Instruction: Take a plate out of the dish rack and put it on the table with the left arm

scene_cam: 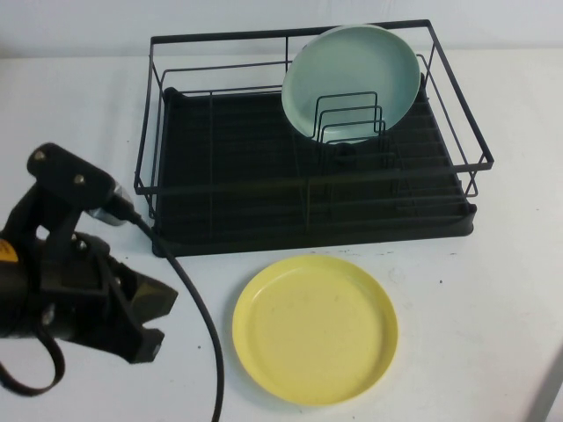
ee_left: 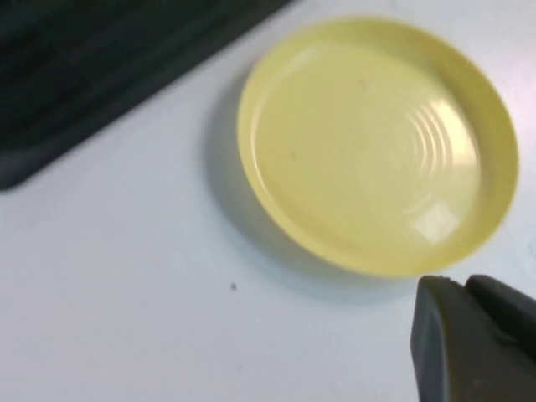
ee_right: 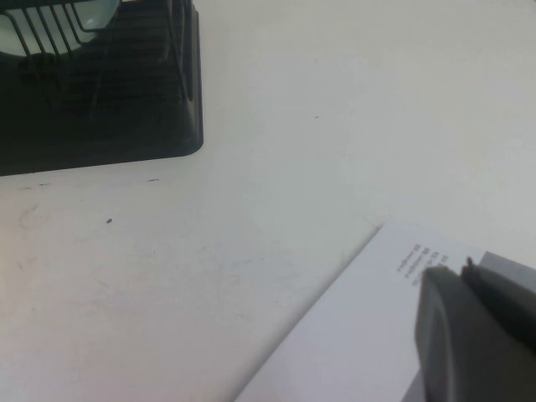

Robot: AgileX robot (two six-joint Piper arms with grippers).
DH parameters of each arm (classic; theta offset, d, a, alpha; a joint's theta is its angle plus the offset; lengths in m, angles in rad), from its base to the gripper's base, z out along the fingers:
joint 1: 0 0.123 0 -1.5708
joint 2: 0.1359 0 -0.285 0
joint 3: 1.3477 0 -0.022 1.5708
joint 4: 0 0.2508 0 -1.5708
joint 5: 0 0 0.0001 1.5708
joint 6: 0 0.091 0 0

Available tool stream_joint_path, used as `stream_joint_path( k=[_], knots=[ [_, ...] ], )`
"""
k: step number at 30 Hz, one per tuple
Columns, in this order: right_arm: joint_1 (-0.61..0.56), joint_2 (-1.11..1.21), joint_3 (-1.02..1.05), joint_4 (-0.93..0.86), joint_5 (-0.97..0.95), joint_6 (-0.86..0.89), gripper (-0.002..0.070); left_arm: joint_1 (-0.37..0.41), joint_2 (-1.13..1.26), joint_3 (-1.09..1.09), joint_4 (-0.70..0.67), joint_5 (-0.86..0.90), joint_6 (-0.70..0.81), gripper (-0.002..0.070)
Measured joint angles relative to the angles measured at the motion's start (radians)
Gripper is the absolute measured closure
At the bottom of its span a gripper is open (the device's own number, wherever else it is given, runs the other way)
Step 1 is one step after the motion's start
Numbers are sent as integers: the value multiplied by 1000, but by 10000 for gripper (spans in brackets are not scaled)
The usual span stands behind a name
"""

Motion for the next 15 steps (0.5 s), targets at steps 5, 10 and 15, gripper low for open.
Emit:
stream_joint_path(
  k=[5,10,15],
  knots=[
    [0,0,0,0,0,0,696,0,-2,4,27,62,-51,675],
    [0,0,0,0,0,0,696,0,-28,4,142,53,-147,675],
    [0,0,0,0,0,0,696,0,-70,58,185,-142,-180,675]
  ],
)
